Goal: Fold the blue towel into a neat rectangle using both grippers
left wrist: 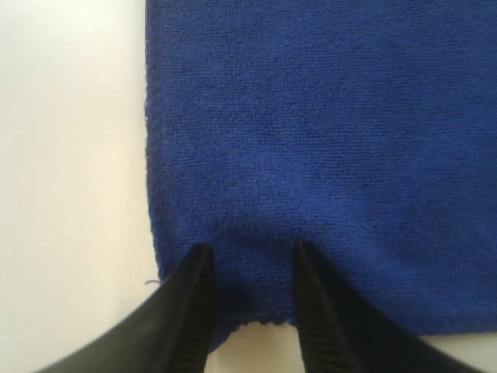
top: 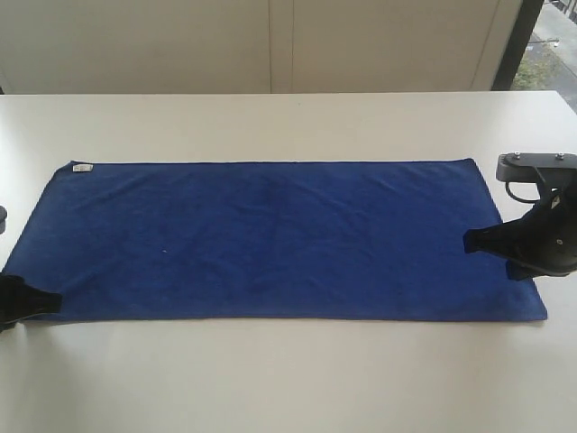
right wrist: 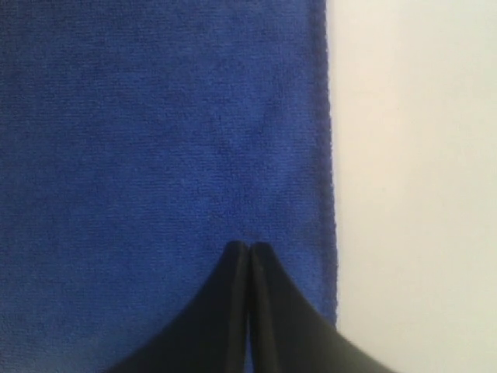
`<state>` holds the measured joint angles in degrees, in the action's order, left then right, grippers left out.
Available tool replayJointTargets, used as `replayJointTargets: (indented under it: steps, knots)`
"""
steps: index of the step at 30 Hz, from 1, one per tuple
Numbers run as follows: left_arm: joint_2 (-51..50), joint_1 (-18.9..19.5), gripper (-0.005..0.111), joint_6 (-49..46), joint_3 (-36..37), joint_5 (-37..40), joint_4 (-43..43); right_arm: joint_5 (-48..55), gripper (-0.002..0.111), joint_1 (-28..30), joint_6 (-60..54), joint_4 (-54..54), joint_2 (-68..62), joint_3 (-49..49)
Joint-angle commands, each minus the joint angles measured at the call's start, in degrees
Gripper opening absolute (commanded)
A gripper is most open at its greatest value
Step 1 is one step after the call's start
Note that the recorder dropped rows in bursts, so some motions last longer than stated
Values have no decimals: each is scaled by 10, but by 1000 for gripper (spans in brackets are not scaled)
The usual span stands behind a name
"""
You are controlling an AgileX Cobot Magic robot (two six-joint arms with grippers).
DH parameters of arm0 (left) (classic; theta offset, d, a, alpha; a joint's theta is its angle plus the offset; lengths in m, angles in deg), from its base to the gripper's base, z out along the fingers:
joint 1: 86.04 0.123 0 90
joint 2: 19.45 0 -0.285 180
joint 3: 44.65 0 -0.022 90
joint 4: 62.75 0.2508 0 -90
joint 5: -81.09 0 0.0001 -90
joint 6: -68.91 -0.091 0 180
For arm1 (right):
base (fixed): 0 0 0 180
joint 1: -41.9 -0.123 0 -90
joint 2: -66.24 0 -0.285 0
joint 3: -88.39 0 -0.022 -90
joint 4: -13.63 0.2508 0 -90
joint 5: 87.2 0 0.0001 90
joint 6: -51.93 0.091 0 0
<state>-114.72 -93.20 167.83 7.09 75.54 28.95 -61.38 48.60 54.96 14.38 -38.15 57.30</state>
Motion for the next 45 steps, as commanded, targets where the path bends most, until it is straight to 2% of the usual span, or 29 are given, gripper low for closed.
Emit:
replayJointTargets:
  steps: [1, 5, 18, 20, 23, 26, 32, 37, 42, 45]
  knots:
    - [2, 0, 40, 1, 1, 5, 9, -4, 0, 1, 2, -1, 5, -2]
    - [13, 0, 40, 1, 1, -9, 22, -5, 0, 1, 2, -1, 5, -2]
    - [224, 0, 38, 2, 1, -5, 22, -5, 0, 1, 2, -1, 5, -2]
    - [253, 0, 32, 7, 1, -7, 22, -5, 0, 1, 2, -1, 5, -2]
    - [312, 0, 12, 18, 1, -9, 22, -5, 0, 1, 2, -1, 5, -2]
    - [350, 0, 0, 21, 1, -23, 22, -5, 0, 1, 2, -1, 5, -2]
    - [421, 0, 0, 76, 1, -44, 26, -3, 0, 1, 2, -1, 5, -2]
    - [469, 0, 0, 170, 1, -50, 82, -3, 0, 1, 2, -1, 5, -2]
    - [489, 2, 0, 170, 1, -53, 82, -3, 0, 1, 2, -1, 5, -2]
    - [483, 2, 0, 140, 4, -11, 82, -3, 0, 1, 2, 1, 5, -2]
